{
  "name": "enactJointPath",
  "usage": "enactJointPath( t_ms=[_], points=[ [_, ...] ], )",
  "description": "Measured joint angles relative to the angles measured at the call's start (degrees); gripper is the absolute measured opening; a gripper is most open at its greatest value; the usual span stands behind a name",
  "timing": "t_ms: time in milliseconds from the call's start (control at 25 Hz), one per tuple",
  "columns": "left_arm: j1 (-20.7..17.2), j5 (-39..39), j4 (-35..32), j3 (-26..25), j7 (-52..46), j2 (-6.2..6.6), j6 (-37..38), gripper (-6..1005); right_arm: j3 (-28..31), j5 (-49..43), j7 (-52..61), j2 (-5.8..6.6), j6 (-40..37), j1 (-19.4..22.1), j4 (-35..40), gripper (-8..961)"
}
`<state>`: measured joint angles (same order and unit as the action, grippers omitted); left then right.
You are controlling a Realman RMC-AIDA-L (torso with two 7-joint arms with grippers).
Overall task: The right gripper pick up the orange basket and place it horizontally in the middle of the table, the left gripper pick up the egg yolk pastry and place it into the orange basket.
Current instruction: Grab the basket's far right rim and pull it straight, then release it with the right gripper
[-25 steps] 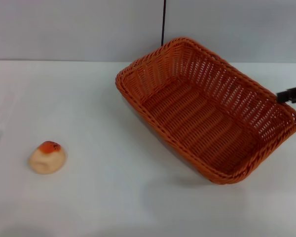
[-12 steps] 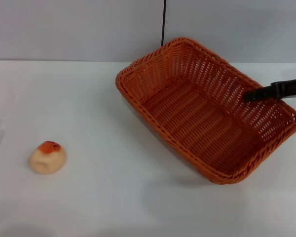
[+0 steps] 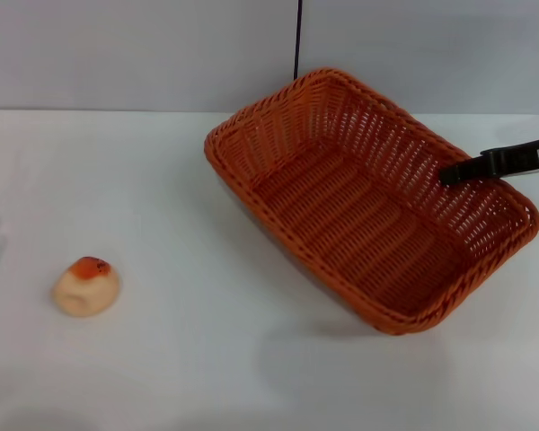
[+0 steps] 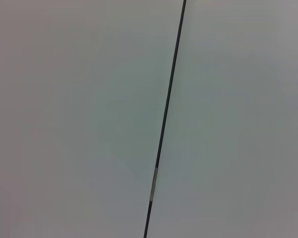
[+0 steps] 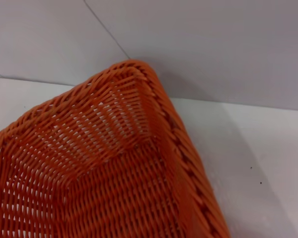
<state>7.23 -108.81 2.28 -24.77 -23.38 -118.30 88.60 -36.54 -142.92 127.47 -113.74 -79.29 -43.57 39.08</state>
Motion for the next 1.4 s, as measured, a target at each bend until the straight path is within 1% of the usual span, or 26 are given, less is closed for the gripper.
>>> enactJointPath(
  t_ms=[120, 360, 480, 560, 760, 840, 1000, 1160, 1280, 1400],
  points=[
    [0.24, 0.00, 0.00, -0.02, 0.00, 0.00, 0.03, 775, 0.01, 0.01, 0.05, 0.00, 0.17, -0.06, -0.03, 381],
    [0.62, 0.00, 0.00, 0.06, 0.00, 0.01, 0.19, 774, -0.06, 2.12, -0.85, 0.00, 0.25, -0.18, -0.06, 184],
    [0.70, 0.00, 0.00, 0.16, 0.00, 0.01, 0.23, 773, -0.09, 3.80, -3.05, -0.03, 0.14, 0.06, 0.12, 172],
    [0.06, 0.00, -0.01, 0.07, 0.00, 0.01, 0.74, 772, -0.10, 4.23, -5.09, -0.03, -1.04, 0.07, 0.94, 164],
    [-0.94, 0.03, -0.09, 0.02, 0.00, 0.07, 0.95, 771, -0.12, 4.31, -11.22, -0.06, -6.92, -0.23, 5.76, 162],
    [-1.93, 0.06, -0.09, -0.02, 0.00, 0.09, 1.50, 770, -0.12, 4.33, -14.04, -0.05, -9.50, -0.24, 8.06, 162],
    [-2.94, 0.09, -0.09, -0.02, 0.00, 0.12, 2.23, 769, -0.18, 4.40, -20.35, 0.31, -15.39, -0.53, 12.05, 161],
    [-3.59, 0.10, -0.09, 0.12, 0.00, 0.18, 2.66, 768, -0.62, 4.40, -26.58, 0.50, -19.76, -0.75, 14.19, 161],
    [-4.19, 0.09, -0.15, 0.17, 0.00, 0.18, 3.28, 767, -2.44, 4.43, -31.58, 0.41, -20.57, -0.47, 14.77, 161],
    [-4.56, 0.09, -0.73, 0.33, 0.00, 0.17, 3.60, 766, -2.92, 4.45, -36.48, -0.11, -20.23, -0.24, 14.56, 161]
  ],
)
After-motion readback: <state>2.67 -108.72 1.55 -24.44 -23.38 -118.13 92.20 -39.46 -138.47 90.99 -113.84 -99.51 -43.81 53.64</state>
